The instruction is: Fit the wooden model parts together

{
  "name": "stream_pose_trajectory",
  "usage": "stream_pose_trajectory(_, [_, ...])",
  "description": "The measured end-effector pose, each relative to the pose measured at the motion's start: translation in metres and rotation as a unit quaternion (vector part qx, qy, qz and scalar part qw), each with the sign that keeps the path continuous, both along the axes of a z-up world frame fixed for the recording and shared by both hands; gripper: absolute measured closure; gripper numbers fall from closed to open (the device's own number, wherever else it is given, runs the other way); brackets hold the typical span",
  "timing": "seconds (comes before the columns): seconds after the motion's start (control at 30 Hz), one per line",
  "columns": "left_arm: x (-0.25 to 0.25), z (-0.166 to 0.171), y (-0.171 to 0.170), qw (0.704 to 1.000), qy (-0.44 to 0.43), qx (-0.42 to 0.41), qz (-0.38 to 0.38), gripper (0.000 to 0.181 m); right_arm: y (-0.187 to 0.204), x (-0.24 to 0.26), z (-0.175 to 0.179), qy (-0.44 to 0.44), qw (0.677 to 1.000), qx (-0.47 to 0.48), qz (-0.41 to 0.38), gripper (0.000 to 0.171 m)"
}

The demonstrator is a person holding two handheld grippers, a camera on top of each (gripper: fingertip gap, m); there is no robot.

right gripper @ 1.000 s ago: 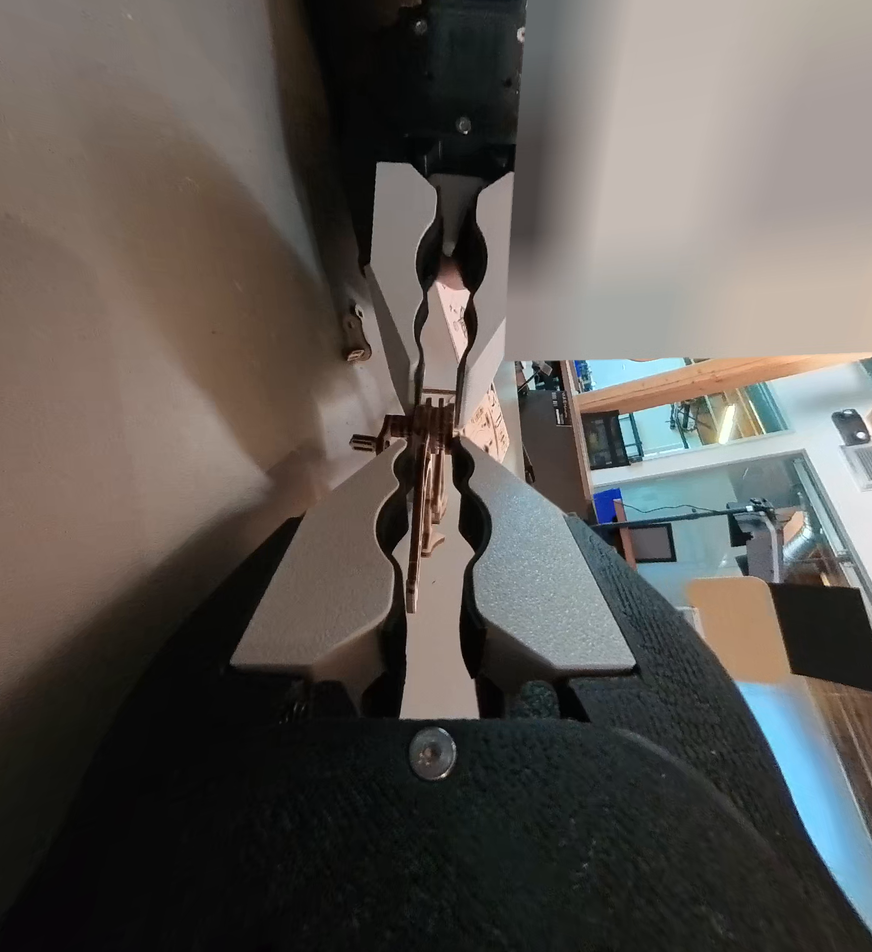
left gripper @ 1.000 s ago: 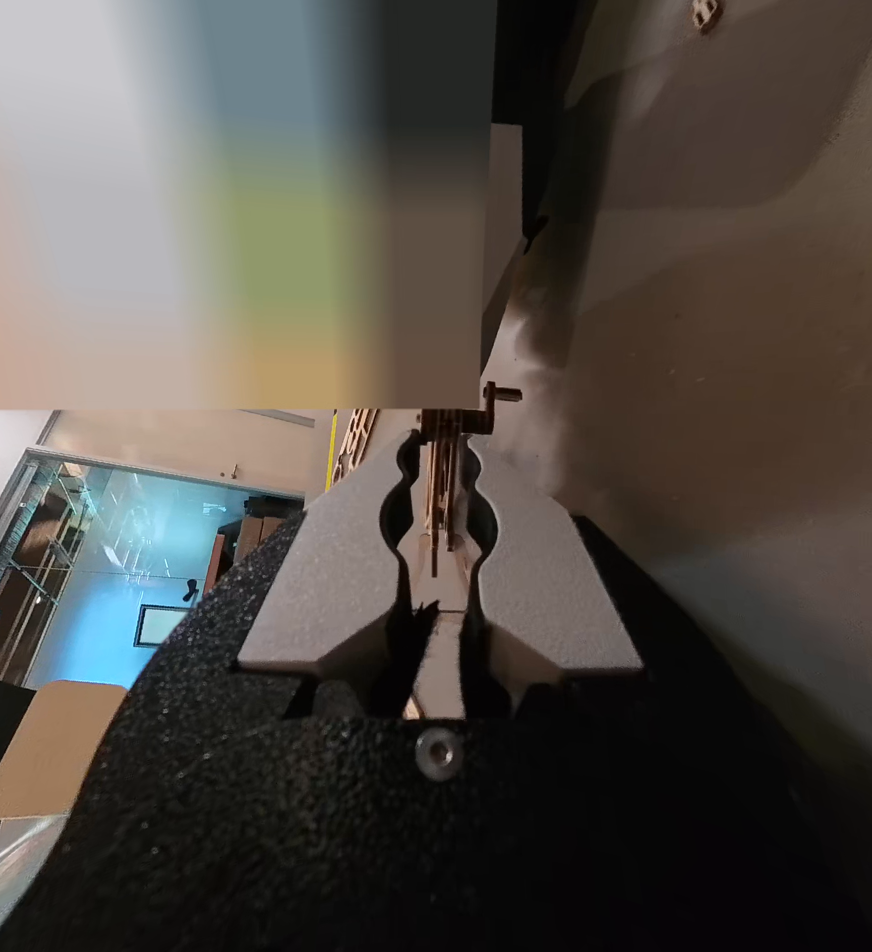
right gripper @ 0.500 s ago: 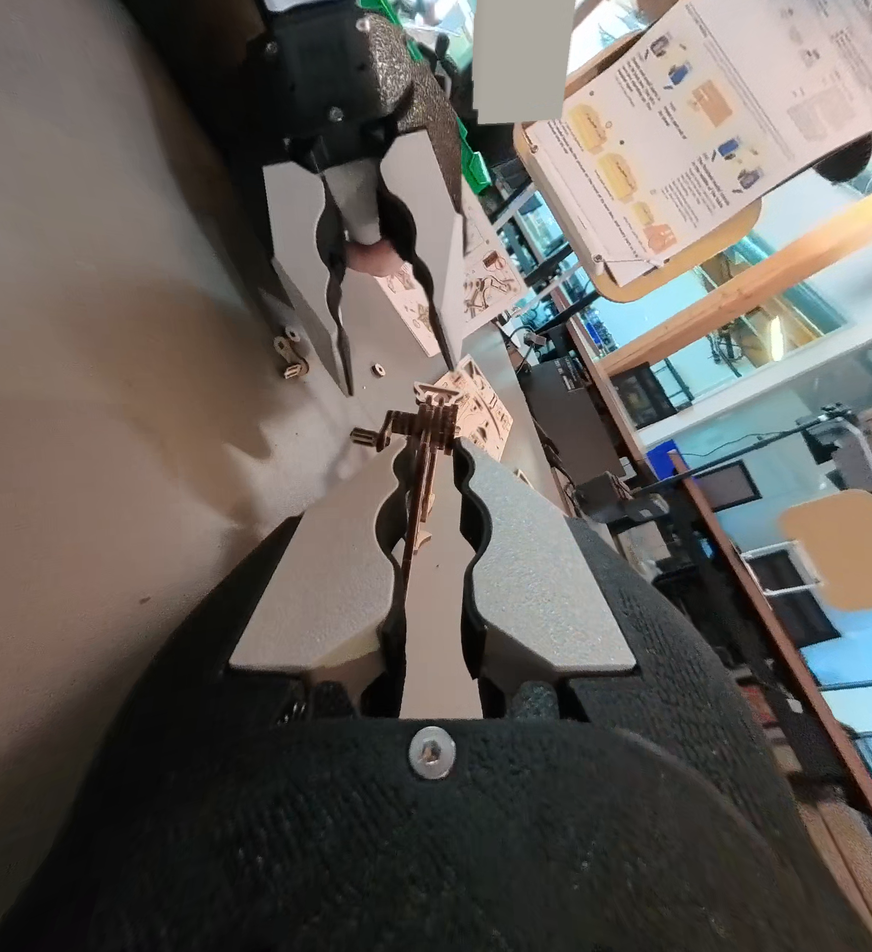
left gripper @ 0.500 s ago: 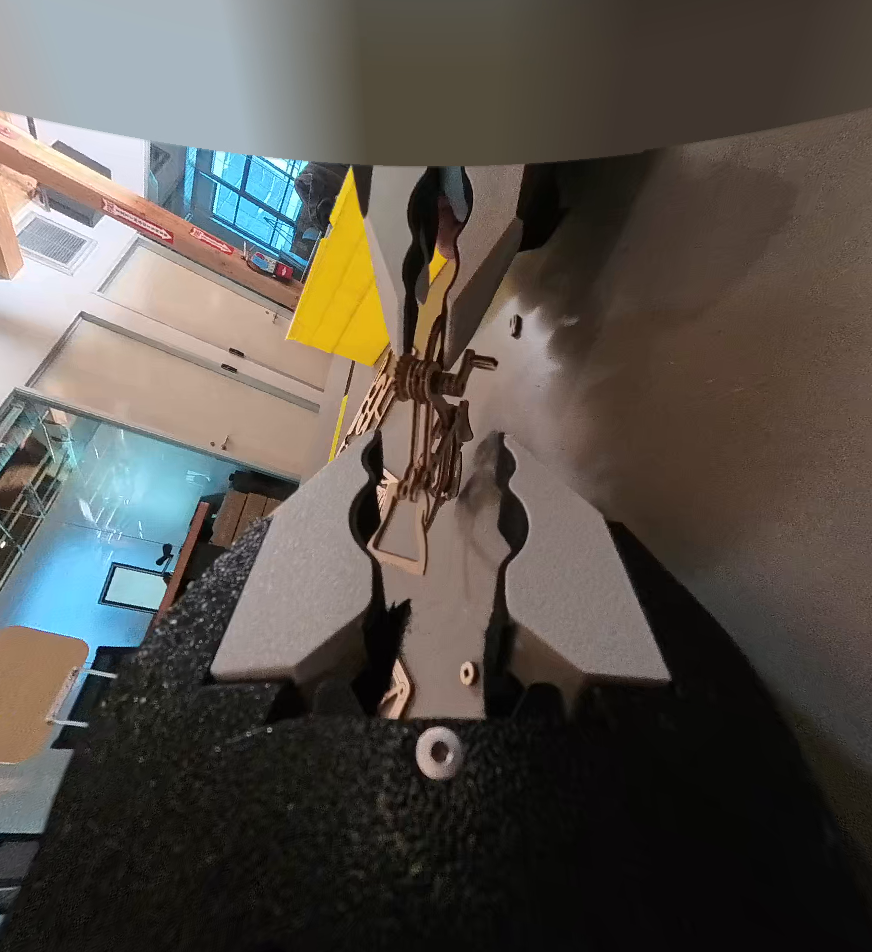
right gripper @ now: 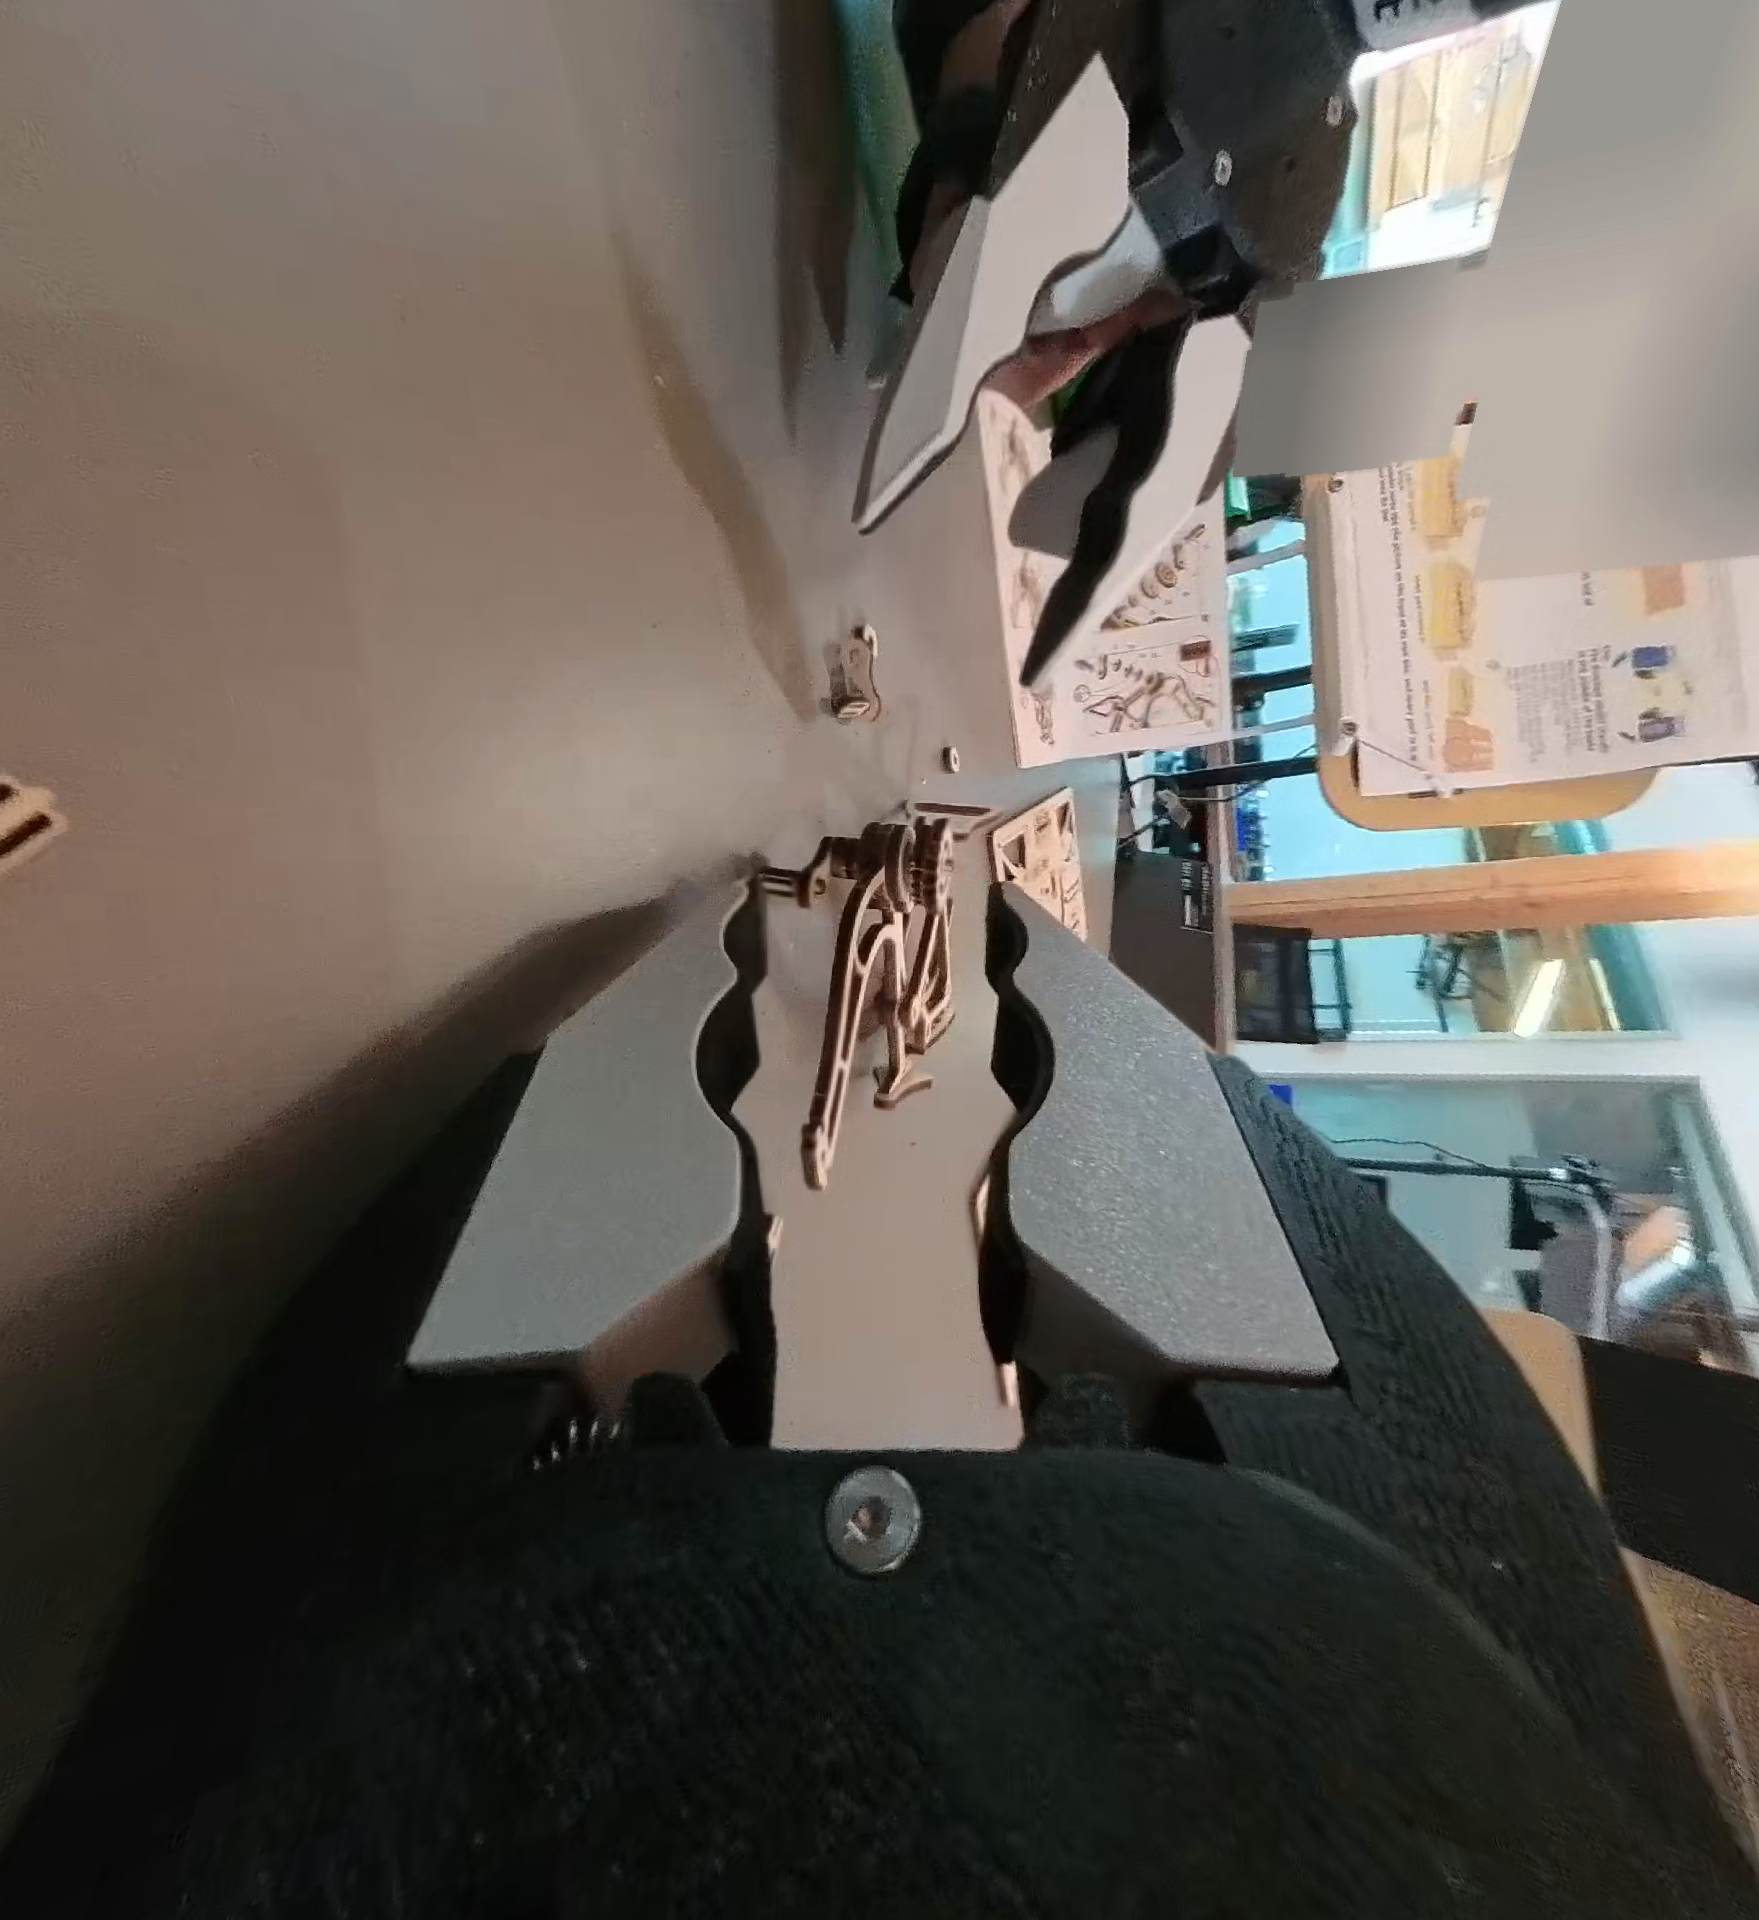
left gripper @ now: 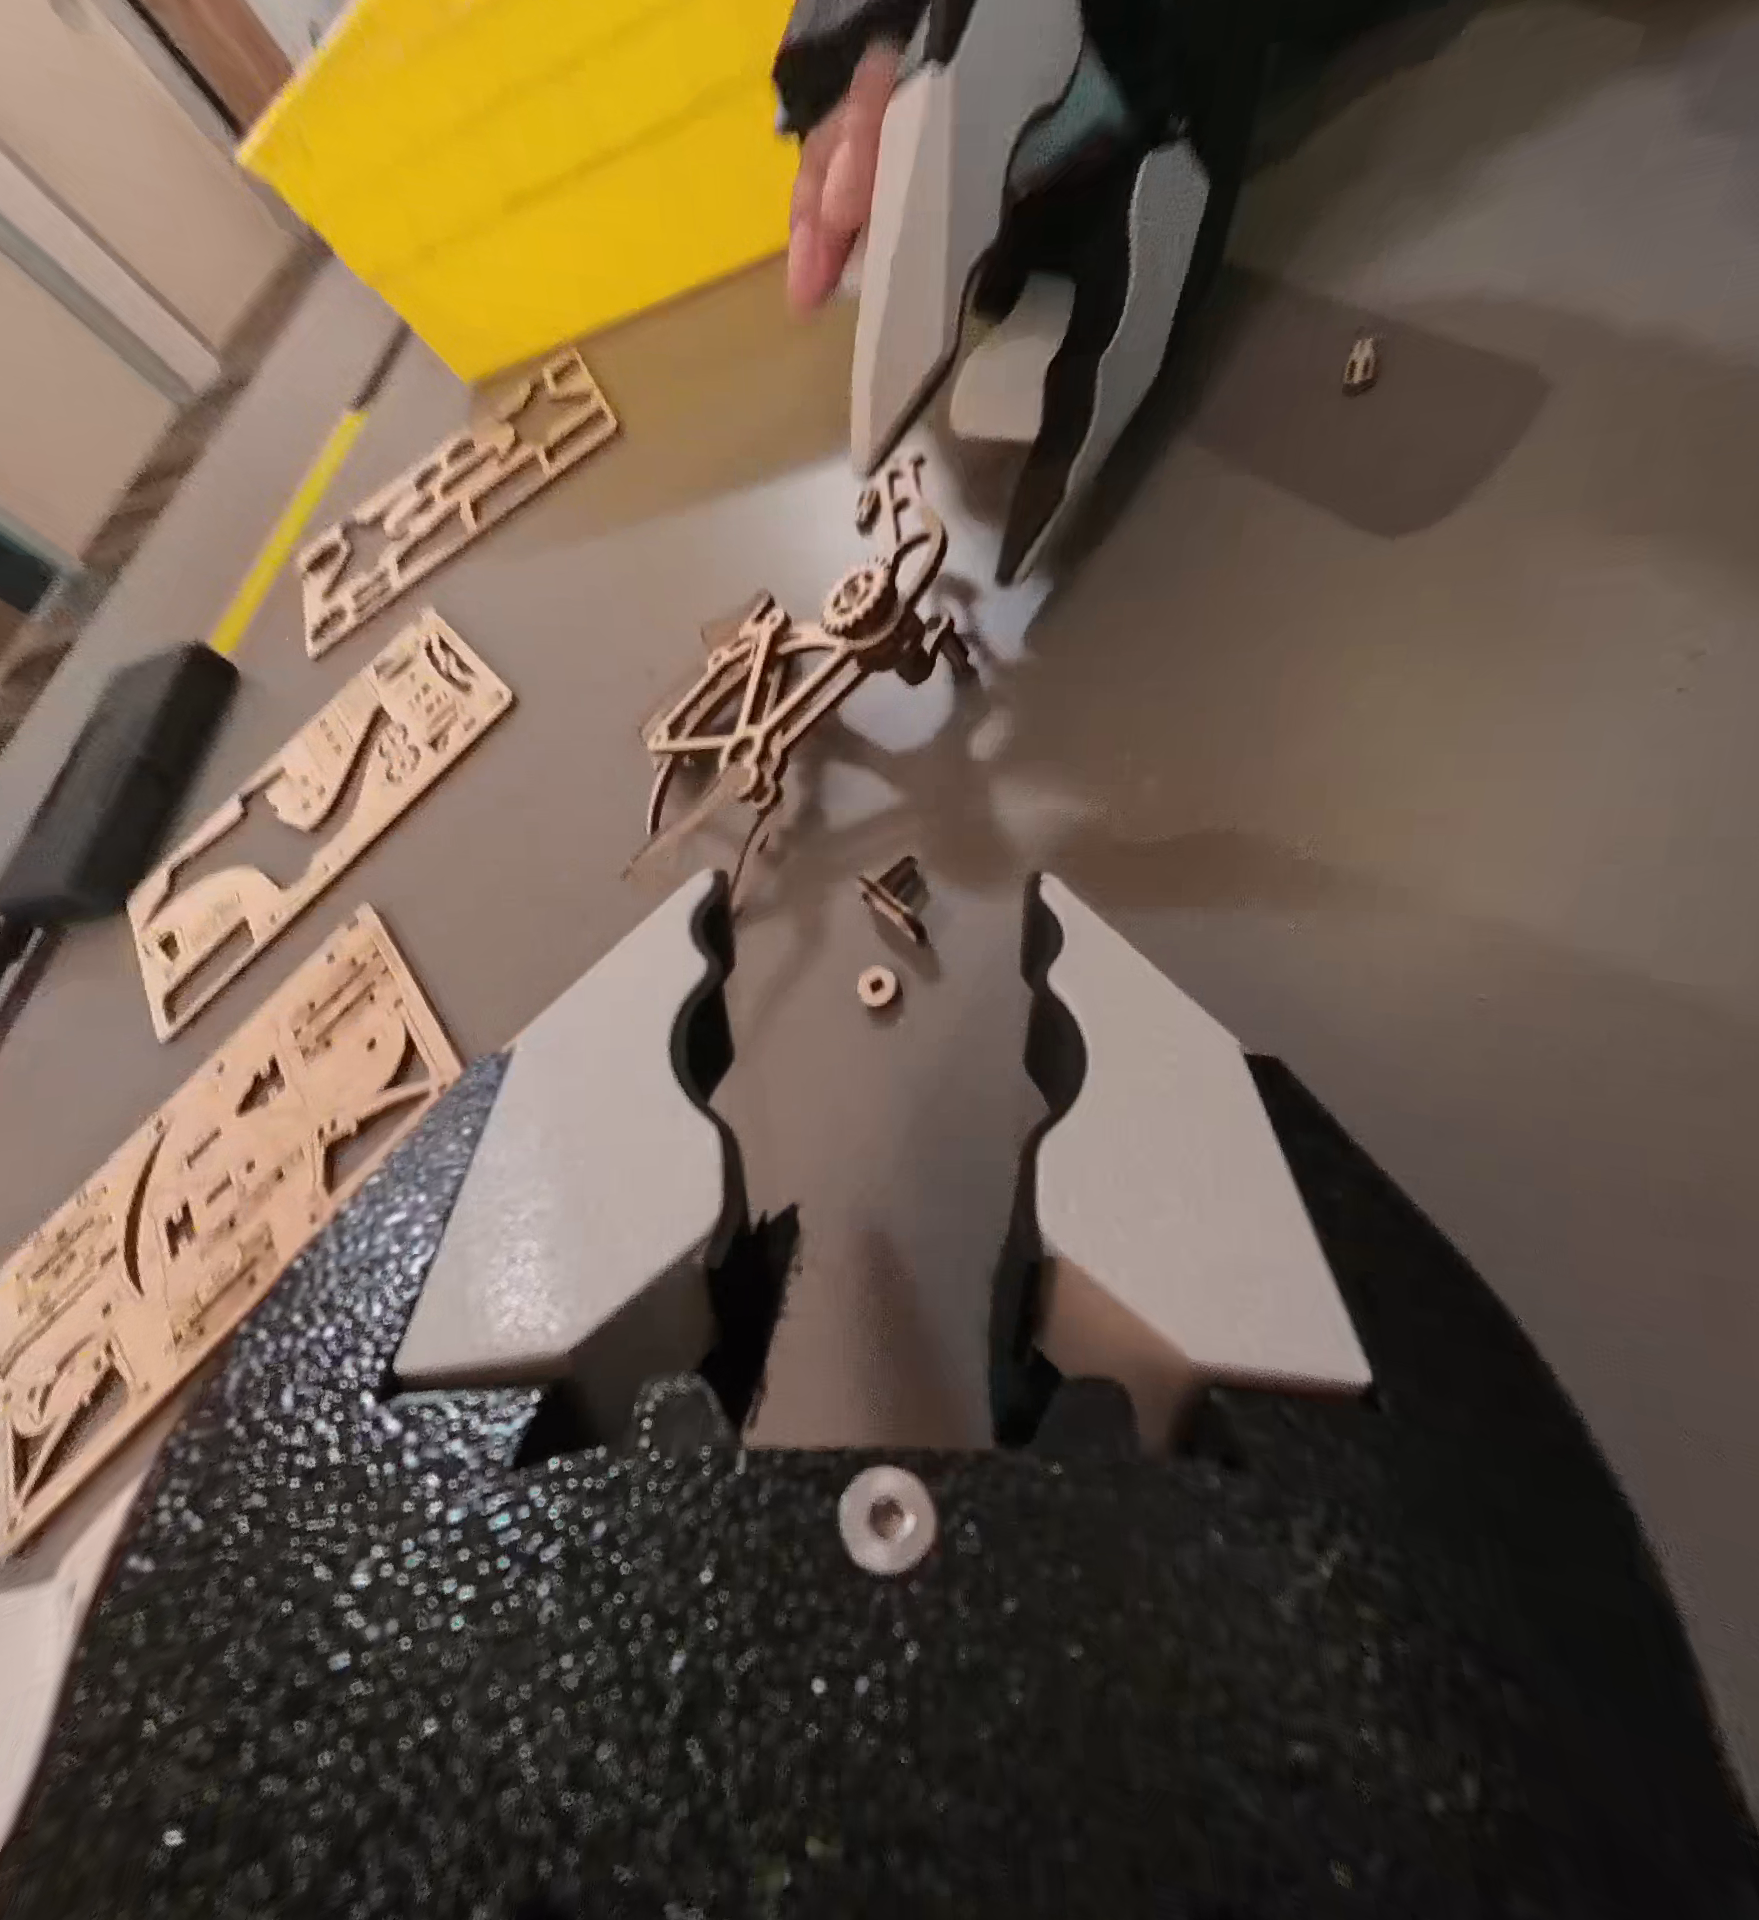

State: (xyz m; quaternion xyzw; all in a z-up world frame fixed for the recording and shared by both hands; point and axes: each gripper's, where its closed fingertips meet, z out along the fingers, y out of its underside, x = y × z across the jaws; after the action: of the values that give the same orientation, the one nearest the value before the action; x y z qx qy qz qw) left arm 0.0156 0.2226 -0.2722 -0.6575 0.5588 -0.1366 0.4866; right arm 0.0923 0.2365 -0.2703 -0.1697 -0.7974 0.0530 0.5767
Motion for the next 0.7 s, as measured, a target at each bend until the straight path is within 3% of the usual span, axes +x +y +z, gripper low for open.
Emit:
stream_pose_trajectory(0.27, [-0.015, -0.013, 0.004, 0.989, -0.043, -0.143, -0.007, 0.147, -0.012, 0.017, 0.028, 0.074, 0.991, -0.110, -0.020, 0.127])
stream_pose_trajectory(0.7, [-0.014, -0.025, 0.011, 0.984, -0.014, -0.176, 0.008, 0.161, -0.010, 0.013, 0.038, 0.141, 0.973, -0.181, -0.028, 0.136])
